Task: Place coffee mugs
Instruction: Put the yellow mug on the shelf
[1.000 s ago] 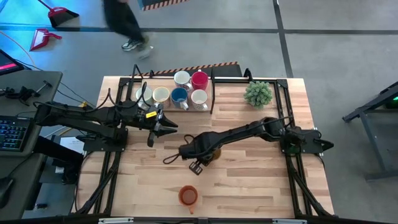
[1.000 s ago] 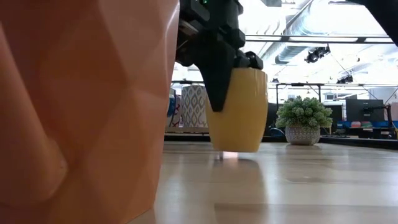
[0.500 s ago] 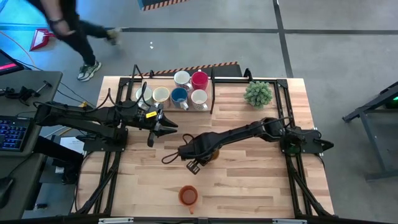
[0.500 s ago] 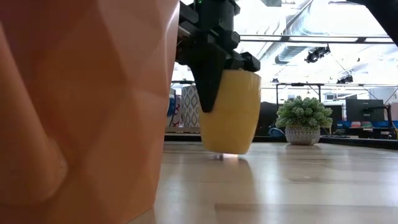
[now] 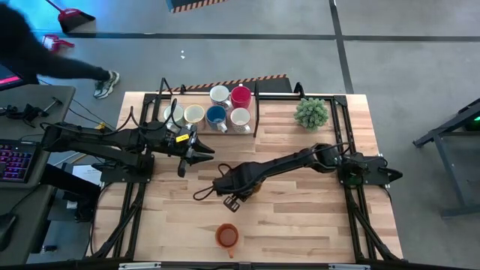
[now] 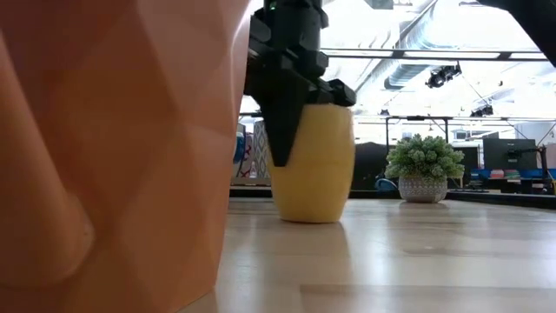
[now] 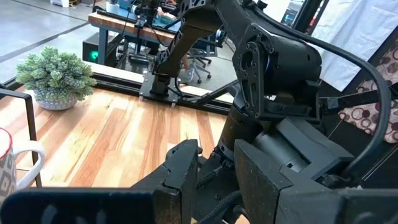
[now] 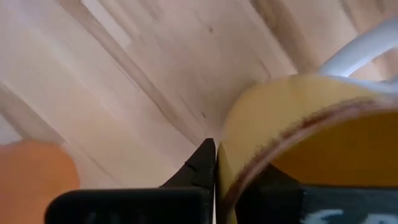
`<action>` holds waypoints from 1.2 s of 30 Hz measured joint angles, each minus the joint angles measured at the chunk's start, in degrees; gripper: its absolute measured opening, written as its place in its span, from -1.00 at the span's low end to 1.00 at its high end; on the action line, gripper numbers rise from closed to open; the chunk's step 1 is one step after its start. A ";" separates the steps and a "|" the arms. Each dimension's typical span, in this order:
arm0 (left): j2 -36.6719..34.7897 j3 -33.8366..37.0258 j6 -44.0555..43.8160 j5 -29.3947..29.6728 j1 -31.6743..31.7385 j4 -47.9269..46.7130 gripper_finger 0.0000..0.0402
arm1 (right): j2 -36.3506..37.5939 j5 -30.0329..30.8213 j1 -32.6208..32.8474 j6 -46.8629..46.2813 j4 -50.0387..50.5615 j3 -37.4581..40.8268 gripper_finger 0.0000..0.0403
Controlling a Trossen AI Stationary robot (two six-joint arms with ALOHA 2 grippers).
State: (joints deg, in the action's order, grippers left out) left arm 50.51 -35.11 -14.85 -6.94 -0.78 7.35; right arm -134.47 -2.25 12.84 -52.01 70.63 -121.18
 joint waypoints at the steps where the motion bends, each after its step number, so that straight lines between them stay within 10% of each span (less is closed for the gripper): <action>1: -0.01 0.00 0.00 0.00 0.00 0.03 -0.54 | -0.02 0.63 -0.04 0.13 -0.09 -0.41 -0.91; 28: 0.01 0.00 0.02 -0.04 0.00 -0.16 -0.54 | 2.14 0.38 0.13 4.15 14.54 -12.35 -0.51; 36: -0.01 0.00 -0.01 -1.31 -0.02 -0.79 -0.54 | 3.52 11.05 2.75 10.53 18.56 -12.01 -0.51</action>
State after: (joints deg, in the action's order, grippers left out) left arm 50.50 -35.11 -14.86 -8.25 -0.80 6.56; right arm -130.96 8.80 15.59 -41.48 89.19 -133.19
